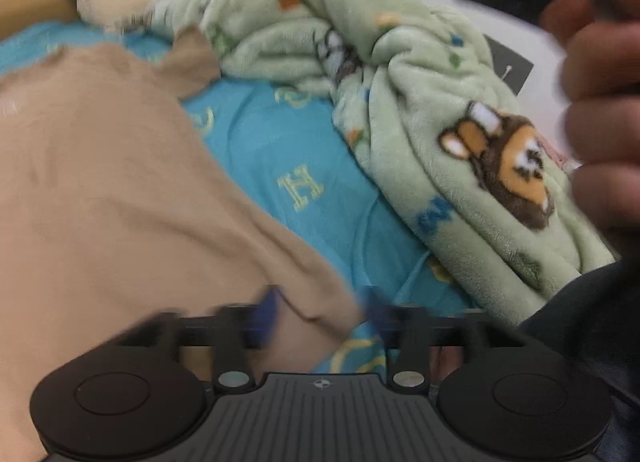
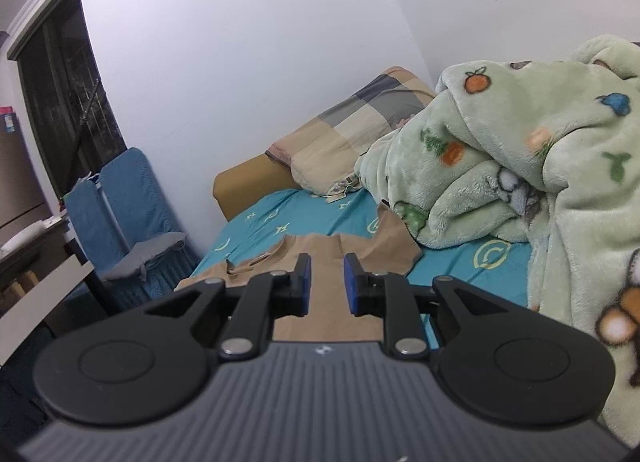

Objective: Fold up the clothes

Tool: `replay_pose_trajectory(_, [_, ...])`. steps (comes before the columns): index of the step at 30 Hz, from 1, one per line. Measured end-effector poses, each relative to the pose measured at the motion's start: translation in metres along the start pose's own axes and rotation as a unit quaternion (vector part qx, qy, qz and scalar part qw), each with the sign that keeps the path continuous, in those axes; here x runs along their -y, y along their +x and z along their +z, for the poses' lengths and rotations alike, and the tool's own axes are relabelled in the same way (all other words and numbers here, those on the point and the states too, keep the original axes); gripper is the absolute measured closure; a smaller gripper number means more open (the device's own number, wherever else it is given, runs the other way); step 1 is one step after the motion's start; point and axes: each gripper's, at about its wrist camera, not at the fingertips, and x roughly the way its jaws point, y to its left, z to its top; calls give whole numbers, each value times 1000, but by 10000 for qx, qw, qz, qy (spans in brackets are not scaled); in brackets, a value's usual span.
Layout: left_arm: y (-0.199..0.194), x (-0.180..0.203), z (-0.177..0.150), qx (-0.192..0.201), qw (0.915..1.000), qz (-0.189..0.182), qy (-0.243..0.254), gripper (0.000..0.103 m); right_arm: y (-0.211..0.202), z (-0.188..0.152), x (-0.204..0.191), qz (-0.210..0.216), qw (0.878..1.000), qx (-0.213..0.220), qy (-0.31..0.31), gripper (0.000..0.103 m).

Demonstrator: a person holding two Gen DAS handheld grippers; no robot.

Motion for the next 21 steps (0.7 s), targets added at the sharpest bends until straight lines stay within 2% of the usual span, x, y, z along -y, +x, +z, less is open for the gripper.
replay_pose_trajectory(2, [-17,-3,9,256,9989,347,158,13,2,0,2,55,9999,-64,73,69])
replay_pose_trajectory(3, [-25,-7,14,356,9980,494,181,12,4,0,4,116,9998,-98,153,61])
replay_pose_trajectory(5, [-43,-19,26,532,9961,692,136,8,6,-1,4,136,9997,-79,201,19])
replay_pose_trajectory(6, [-53,-26,32,630,9947,803,102,3,6,-2,3,145,9996,-67,223,15])
replay_pose_trajectory(13, [-119,-66,56,1344,9742,1815,21,0,17,-9,-8,164,9997,-39,187,16])
replay_pose_trajectory(16, [-144,-80,56,1577,9659,2048,-176,0,22,-13,-17,45,10000,-52,58,16])
replay_pose_trajectory(21, [-169,-95,49,1725,9568,2251,-642,0,21,-22,-41,-121,9992,51,-384,16])
